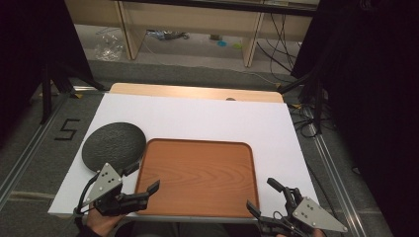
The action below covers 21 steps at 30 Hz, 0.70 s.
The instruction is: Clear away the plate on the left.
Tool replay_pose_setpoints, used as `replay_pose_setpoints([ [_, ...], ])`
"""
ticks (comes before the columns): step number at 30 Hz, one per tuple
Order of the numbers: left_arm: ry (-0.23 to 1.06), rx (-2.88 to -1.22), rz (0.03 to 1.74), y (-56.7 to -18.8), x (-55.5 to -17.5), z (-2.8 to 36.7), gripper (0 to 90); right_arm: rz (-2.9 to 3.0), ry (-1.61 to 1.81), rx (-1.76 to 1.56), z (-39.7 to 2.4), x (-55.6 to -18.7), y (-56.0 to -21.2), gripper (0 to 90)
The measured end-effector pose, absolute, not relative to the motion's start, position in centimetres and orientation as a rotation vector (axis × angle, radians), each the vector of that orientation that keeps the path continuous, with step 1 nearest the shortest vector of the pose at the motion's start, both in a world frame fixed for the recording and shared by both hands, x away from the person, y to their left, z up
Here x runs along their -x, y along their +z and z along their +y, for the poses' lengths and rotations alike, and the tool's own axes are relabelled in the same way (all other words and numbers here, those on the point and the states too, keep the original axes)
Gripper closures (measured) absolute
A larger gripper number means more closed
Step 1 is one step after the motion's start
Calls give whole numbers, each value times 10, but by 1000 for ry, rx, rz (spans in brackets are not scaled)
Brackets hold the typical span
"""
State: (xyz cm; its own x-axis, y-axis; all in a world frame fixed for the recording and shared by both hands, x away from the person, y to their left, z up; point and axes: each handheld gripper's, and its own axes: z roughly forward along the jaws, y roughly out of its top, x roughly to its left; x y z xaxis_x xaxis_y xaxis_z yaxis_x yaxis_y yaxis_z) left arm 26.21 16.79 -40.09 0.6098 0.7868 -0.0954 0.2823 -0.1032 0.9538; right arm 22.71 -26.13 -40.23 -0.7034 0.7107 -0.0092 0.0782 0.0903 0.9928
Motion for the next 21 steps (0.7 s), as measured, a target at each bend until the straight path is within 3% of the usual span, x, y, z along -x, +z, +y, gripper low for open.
replay_pose_setpoints([
  [21, 516, -1666, 926, -402, -265, 170, 172, 1885, 1636, -772, -261, -226, -402, 153],
])
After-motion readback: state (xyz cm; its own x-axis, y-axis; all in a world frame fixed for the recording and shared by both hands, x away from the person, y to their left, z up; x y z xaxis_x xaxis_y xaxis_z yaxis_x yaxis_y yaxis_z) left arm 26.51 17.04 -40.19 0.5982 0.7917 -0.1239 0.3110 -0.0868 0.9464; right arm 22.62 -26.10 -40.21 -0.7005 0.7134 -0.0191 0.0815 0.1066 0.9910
